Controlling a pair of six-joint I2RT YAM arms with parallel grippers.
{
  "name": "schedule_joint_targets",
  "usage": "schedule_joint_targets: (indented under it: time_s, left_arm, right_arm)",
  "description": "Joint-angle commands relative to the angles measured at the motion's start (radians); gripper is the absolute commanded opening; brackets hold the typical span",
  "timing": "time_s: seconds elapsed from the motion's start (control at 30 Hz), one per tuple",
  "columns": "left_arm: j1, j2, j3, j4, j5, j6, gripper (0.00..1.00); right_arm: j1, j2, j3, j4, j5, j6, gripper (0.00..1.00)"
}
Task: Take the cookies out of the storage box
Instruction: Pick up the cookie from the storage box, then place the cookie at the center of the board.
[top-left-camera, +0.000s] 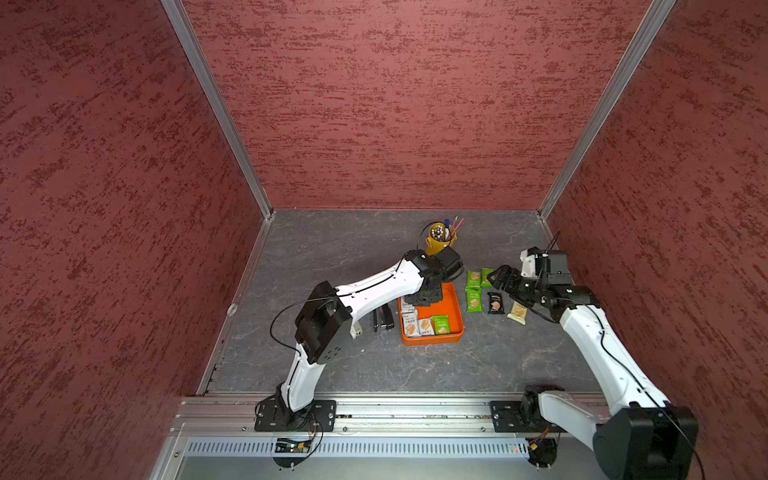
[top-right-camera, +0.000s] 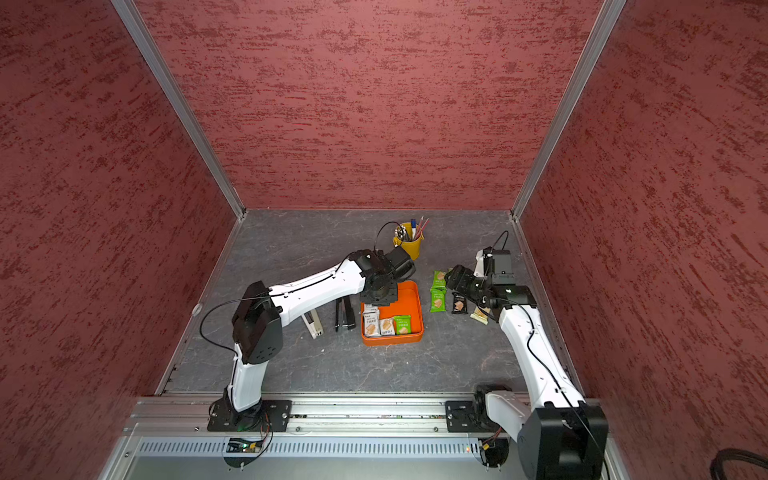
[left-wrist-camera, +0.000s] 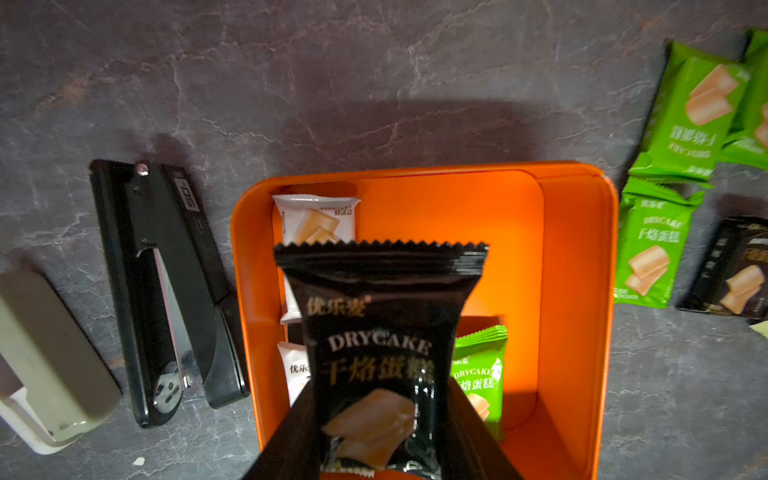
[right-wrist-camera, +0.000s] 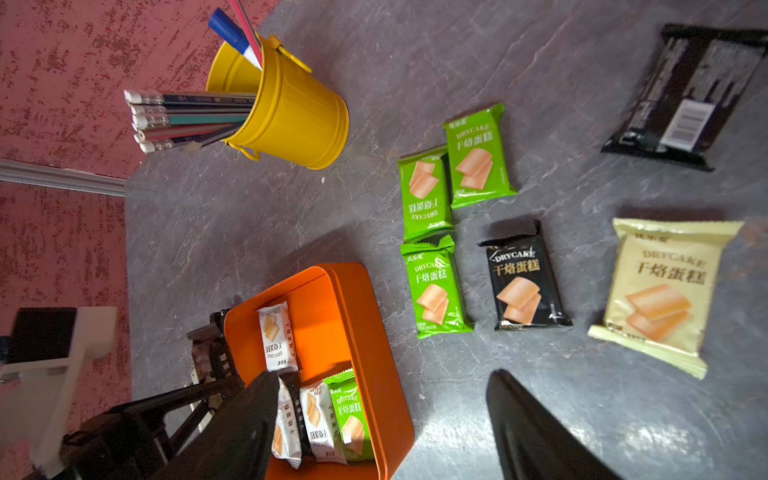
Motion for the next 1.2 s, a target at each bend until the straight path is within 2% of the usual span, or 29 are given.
schedule_joint_targets:
  time_s: [0.0,0.27,0.7,0.93,1.17]
  left_arm:
    - [0.045,-0.030,-0.020,0.029,-0.010,0.036,0.40]
    - [0.231,-0.071,-0.072,0.101,0.045,0.146,0.40]
    - [0.495,0.032,-0.075,0.167,0.094,0.320,0.40]
    - [0.577,0.151,-0.002,0.166,0.111,0.399,0.41]
    - [0.607,0.219,0.042,0.166,0.137,0.416,0.41]
  right_arm:
    - [-0.003,-0.001,-0.010,0.032,-0.056,0.025,0.82]
    - [0.001,0.039,-0.034,0.138,-0.183,0.074,0.83]
    - [0.007,0.214,0.054,0.270,-0.146,0.147,0.83]
    - [0.007,0.277,0.081,0.308,-0.117,0.187,0.82]
    - [0.008,0.309,0.112,0.307,-0.099,0.200,0.82]
